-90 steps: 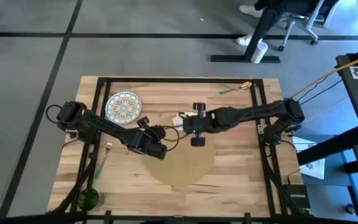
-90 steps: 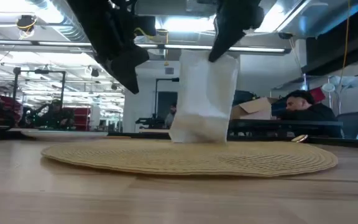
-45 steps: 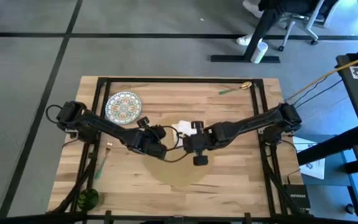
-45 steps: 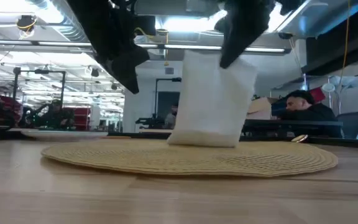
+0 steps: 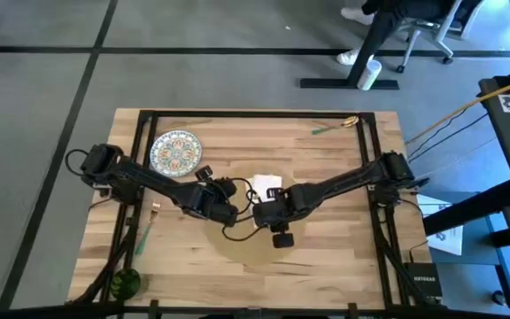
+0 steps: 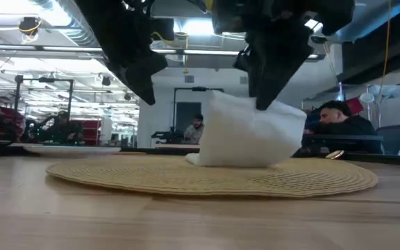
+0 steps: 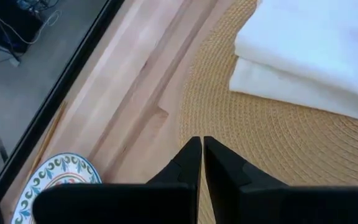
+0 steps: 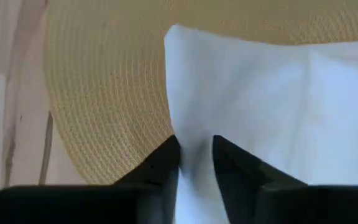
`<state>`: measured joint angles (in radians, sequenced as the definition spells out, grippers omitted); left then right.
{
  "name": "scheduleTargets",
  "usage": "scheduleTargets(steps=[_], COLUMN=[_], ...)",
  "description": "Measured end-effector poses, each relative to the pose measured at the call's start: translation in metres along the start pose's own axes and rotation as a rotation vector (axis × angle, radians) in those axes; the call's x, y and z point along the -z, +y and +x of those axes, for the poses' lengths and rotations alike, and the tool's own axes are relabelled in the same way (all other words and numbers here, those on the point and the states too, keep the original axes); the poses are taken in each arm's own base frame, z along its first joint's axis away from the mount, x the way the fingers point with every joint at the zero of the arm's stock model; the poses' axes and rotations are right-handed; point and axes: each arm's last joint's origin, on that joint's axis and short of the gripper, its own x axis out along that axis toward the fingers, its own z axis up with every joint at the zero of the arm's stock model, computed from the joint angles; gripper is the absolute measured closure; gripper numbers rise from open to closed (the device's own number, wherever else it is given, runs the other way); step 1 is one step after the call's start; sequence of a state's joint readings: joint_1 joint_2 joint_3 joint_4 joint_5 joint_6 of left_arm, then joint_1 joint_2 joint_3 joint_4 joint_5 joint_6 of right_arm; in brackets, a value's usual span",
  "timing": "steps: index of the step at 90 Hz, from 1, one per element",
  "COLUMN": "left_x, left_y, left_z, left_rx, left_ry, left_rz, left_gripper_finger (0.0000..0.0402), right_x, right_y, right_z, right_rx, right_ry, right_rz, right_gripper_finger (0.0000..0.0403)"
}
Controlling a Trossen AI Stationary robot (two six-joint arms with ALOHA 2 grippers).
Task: Set table place
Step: Fold the table napkin
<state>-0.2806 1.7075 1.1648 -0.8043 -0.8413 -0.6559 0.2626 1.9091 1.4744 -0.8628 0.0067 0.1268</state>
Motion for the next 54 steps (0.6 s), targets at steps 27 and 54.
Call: scheduleTargets(steps=[27,54], left_x=[0.0,0.0019], left_y=[0.0,0.0013], left_z=[0.0,0.0], left_rx=[0.0,-0.009], left_ry=[0.0,0.016], left_rz=[0.001,0.015], left_gripper_finger=[0.04,0.04], right_x=[-0.0027,-0.0033], right_y=[0.0018,0.0011], right_z=[-0.0014,-0.0001], right_rx=[-0.053,-0.045], right_ry=[-0.016,-0.03], right_rz=[-0.001,-0.008], right_gripper_finger=[0.0211,0.0193])
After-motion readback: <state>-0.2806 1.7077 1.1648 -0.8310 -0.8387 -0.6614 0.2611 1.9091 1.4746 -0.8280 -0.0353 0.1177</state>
